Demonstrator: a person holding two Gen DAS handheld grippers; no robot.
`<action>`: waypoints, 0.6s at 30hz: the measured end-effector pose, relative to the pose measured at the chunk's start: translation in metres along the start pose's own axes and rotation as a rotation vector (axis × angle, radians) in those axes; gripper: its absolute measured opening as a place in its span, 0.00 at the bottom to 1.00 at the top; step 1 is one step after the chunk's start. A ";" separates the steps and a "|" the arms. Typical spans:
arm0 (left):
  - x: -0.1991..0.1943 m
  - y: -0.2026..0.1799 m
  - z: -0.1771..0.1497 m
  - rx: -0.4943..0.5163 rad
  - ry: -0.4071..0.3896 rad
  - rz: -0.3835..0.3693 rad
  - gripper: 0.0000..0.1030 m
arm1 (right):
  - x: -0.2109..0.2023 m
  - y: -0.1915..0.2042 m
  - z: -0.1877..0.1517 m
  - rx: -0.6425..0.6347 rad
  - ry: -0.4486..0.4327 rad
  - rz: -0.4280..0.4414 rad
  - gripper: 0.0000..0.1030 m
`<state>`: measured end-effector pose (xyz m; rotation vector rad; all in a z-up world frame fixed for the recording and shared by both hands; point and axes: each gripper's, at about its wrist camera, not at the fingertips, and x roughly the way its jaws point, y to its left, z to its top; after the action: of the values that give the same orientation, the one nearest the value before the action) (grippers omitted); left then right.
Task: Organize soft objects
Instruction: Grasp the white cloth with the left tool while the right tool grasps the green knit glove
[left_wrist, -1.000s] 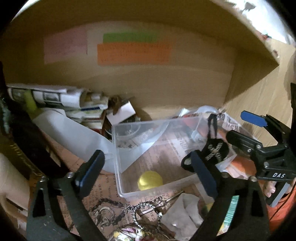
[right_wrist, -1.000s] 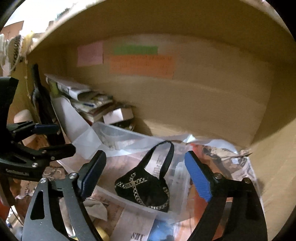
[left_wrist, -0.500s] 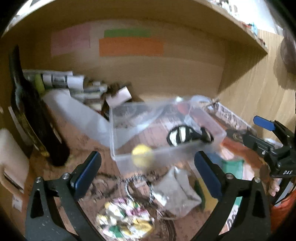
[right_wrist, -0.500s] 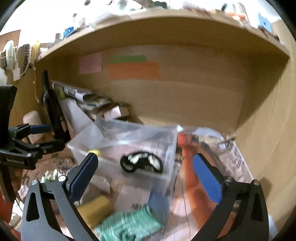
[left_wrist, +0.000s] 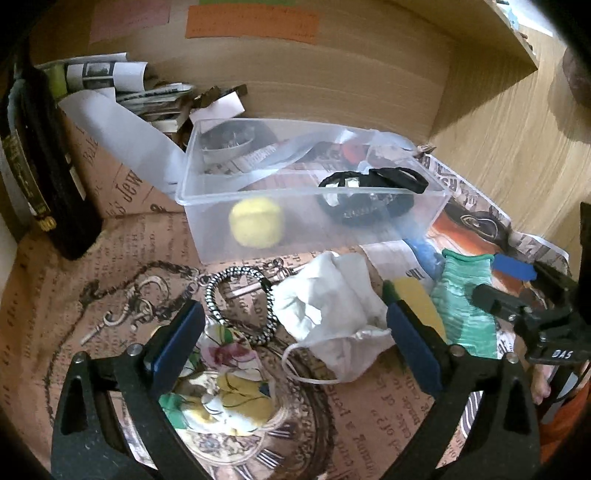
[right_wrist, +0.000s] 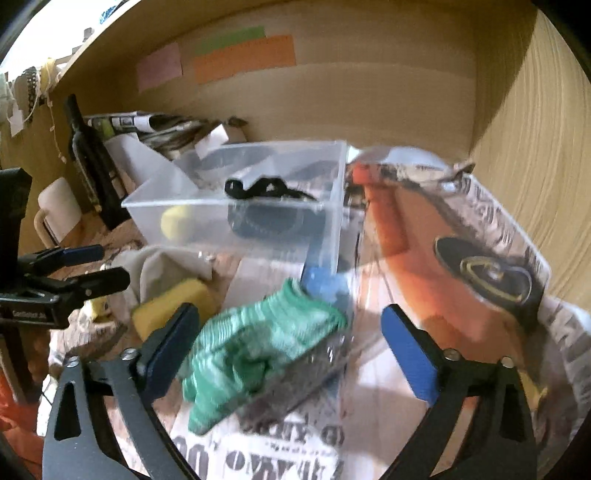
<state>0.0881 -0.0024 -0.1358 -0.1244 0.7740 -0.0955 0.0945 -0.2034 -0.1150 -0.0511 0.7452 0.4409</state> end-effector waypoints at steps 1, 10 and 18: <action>0.001 -0.001 -0.001 0.002 0.007 -0.006 0.83 | 0.001 0.000 -0.002 0.000 0.012 0.007 0.82; 0.011 -0.010 -0.002 0.017 0.026 -0.066 0.39 | 0.007 0.002 -0.009 -0.021 0.024 -0.002 0.30; 0.000 -0.013 0.003 0.038 -0.012 -0.076 0.16 | 0.000 -0.002 -0.002 -0.005 -0.028 -0.006 0.11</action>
<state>0.0893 -0.0155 -0.1315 -0.1181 0.7554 -0.1811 0.0939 -0.2056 -0.1169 -0.0512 0.7167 0.4370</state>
